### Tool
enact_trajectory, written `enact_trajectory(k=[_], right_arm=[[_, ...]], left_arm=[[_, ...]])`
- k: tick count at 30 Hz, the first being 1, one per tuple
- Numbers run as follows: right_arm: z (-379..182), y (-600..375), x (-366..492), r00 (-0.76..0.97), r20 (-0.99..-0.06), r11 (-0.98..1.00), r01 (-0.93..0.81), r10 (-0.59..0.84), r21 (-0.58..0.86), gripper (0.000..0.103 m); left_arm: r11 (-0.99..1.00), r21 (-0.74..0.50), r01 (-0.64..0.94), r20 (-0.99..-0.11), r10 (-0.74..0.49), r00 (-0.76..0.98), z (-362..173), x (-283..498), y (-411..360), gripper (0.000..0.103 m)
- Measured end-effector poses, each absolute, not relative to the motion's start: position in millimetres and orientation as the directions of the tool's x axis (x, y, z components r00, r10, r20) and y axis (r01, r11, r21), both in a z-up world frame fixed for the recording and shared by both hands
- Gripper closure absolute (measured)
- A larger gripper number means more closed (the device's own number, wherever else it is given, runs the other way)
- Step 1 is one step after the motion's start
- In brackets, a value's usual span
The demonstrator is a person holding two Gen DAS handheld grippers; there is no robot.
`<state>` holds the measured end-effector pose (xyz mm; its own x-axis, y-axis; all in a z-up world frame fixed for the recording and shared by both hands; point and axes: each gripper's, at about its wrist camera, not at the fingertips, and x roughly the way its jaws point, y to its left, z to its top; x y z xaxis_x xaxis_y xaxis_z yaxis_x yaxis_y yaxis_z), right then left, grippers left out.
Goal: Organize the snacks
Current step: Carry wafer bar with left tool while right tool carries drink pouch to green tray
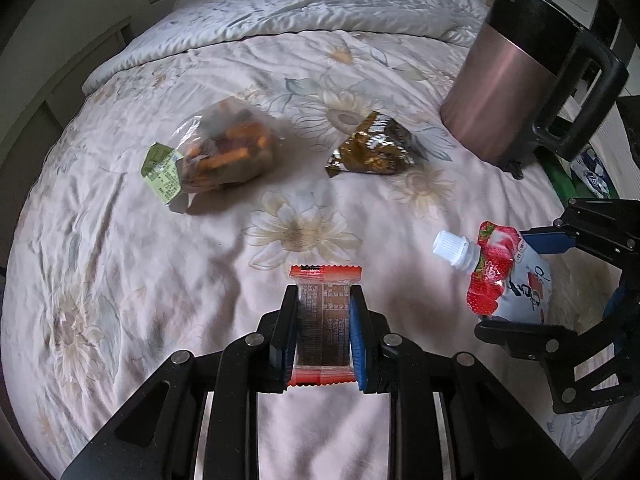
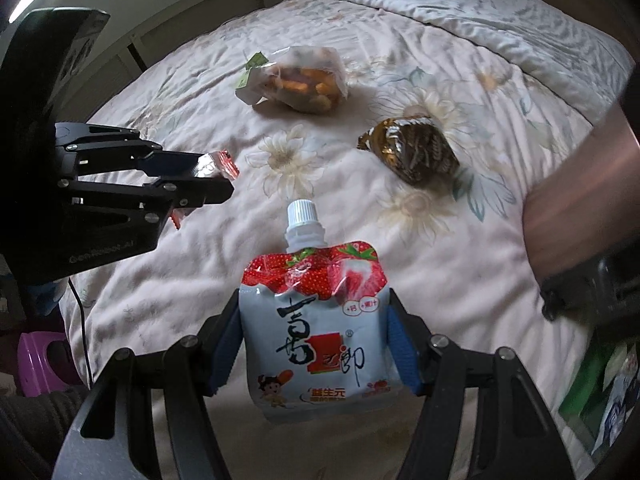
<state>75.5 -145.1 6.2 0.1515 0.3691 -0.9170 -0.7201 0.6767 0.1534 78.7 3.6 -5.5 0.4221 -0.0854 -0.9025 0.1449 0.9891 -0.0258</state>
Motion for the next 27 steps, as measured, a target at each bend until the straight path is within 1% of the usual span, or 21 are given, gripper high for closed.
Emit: enact_trajectory(k=[15,27], right_arm=[[21,-192,49,0.187,-0.906,0.742,-0.646,0.38,0.178,0.0],[32,-269,20,0.239,-0.906,0.839,-0.511,0.349,0.189,0.0]], left_arm=[[0.975,-0.003,0.22,-0.906,-0.096,0.412,4,63,-48,0.083],[0.951,-0.03,0.306,-0.91,-0.153,0.386,15,44,-114,0.083]])
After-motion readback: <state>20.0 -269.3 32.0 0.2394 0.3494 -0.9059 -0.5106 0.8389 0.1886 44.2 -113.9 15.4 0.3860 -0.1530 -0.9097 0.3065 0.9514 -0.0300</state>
